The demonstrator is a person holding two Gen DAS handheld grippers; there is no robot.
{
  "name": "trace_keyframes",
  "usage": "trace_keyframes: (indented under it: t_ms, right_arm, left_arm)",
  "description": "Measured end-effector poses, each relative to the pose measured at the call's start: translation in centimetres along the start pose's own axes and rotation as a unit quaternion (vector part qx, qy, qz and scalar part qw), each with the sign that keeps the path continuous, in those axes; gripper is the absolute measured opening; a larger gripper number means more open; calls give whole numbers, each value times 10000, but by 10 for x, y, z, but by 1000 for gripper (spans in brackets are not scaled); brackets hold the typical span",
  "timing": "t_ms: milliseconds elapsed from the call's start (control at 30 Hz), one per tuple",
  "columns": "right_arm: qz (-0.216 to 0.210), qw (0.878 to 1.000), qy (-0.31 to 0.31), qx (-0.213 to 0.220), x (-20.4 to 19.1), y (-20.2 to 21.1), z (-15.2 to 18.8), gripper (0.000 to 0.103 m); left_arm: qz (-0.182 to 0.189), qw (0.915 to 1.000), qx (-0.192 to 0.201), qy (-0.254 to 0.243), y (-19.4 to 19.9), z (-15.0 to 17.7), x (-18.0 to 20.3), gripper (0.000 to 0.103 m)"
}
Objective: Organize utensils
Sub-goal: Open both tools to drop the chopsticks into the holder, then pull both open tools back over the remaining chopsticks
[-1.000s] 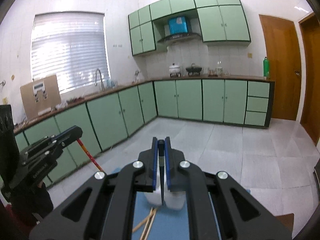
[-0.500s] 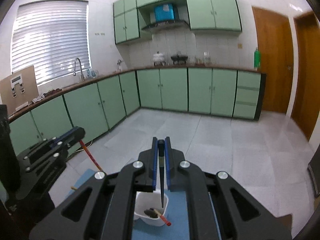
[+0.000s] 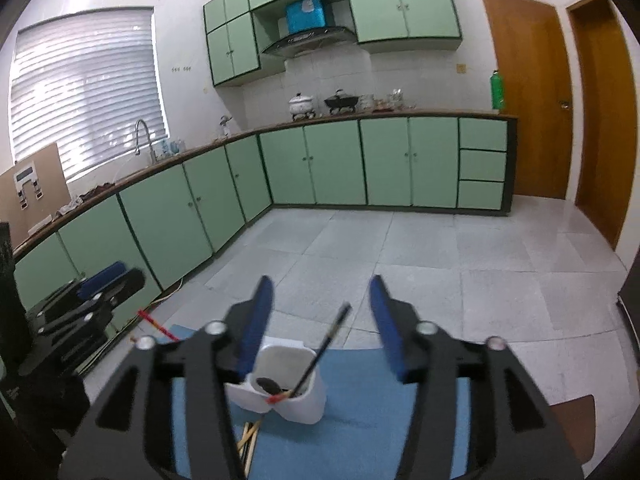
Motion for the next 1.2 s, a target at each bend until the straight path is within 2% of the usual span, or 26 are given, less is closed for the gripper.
trace_keyframes:
  t_ms: [67,267,400,567,733,800,967,1000,1067,1200]
  right_arm:
    - [56,10000,-49,45,1,14,6,65]
    - [215,9997,-27,88,-10,59,47,87]
    - [254,9997,11,-66,-29,78,90,90]
    - [251,9984,-138,-478,-54,85,154,93]
    - [248,9952,-126,-943,-83,79,211,93]
    - [77,9929,-223,-1164,-99,74,235,93]
    - [-98,9890,-194,-1462,-130,69,272,92]
    - [-136,9885,-152,-1500,-134,69,277,91]
    - [-193,9865,-10,-1624,-148,67,284,79]
    - [-424,9828,69,-1797,-166,64,295,70]
  left_arm:
    - [-59,10000,9,0,16,5,-3,55]
    - [-229,9997,-74,60,64,42,-21,69]
    - [-417,9985,-321,146,86,86,-41,72]
    - [-744,9947,-706,63,101,150,-64,75]
    - [-1002,9858,-1342,104,100,218,-89,75]
    - [-1100,9817,-1550,128,99,238,-97,75]
    - [-1255,9736,-1902,132,98,275,-112,76]
    - [-1279,9723,-1953,138,97,277,-114,75]
    - [-1334,9703,-2011,161,98,283,-117,76]
    - [-1327,9680,-2121,202,95,290,-118,76]
Point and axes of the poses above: each gripper's, at about its wrist camera, not at the fingertips, and y roughly against the way its jaws point, x to its right, z to its underside, the point moved 7 cm from there along -y, roughly the way its jaws point, and after that the axes turned 15 degrees about y, right-handed, at the moved point
